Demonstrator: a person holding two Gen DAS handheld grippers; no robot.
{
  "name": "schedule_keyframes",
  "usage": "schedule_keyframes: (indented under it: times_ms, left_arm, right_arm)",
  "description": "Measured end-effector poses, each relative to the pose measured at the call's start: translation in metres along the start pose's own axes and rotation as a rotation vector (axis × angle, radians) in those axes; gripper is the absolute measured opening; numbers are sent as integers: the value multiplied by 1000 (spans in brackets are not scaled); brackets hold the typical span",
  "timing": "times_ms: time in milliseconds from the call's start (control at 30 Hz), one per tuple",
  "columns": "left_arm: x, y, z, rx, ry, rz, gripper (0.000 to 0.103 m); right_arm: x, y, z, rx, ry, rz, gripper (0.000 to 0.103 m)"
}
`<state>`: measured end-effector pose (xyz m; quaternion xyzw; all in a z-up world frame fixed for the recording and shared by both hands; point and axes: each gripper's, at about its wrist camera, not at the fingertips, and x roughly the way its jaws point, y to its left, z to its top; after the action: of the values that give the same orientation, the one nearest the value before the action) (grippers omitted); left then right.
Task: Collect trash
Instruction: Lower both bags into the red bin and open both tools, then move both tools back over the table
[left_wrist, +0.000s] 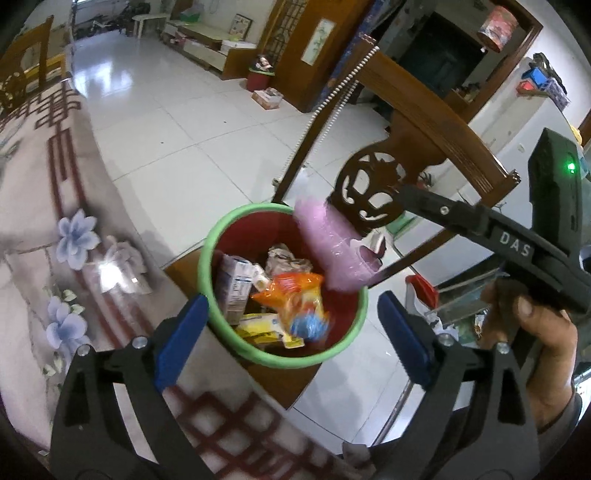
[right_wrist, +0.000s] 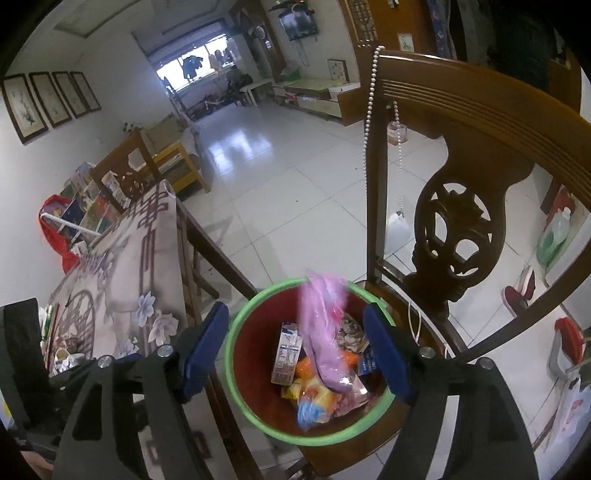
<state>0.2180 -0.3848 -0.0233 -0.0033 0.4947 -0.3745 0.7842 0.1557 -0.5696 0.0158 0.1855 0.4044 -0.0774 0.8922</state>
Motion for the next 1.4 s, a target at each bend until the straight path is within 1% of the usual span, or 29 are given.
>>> schedule_keyframes:
  times_ms: [67, 300, 400, 533, 633, 767, 933, 1133, 1400]
  left_arm:
    - [-6, 6, 0, -14, -10, 7, 92]
    - [-33, 16, -7, -19, -46, 37, 95]
    - [-47, 21, -12, -23, -62, 56, 97]
    - [-71, 29, -23, -25, -86, 89, 97]
    - [-92, 38, -30, -25, -106, 126, 97]
    - [-126, 55, -45, -53, -141, 160, 97]
    - [-168, 82, -68, -109, -189, 202, 97]
    - [-211, 113, -101, -168, -226, 256, 97]
    - [-263, 170, -152, -260, -257, 350, 97]
  right_arm:
    - [0, 2, 0, -5, -2, -1, 81]
    - [-3, 17, 0, -37, -18, -4, 83]
    - [-4, 26, -3, -62, -22, -10, 88]
    - [-11, 47, -9, -109, -41, -25, 91]
    - [-17, 67, -15, -147, -56, -25, 92]
    - [-23, 96, -22, -197, -74, -17, 96]
    - [-27, 136, -34, -248, -77, 24, 96]
    - [-22, 186, -55, -320, -50, 77, 96]
    - [-6, 252, -108, -468, 30, 140, 96]
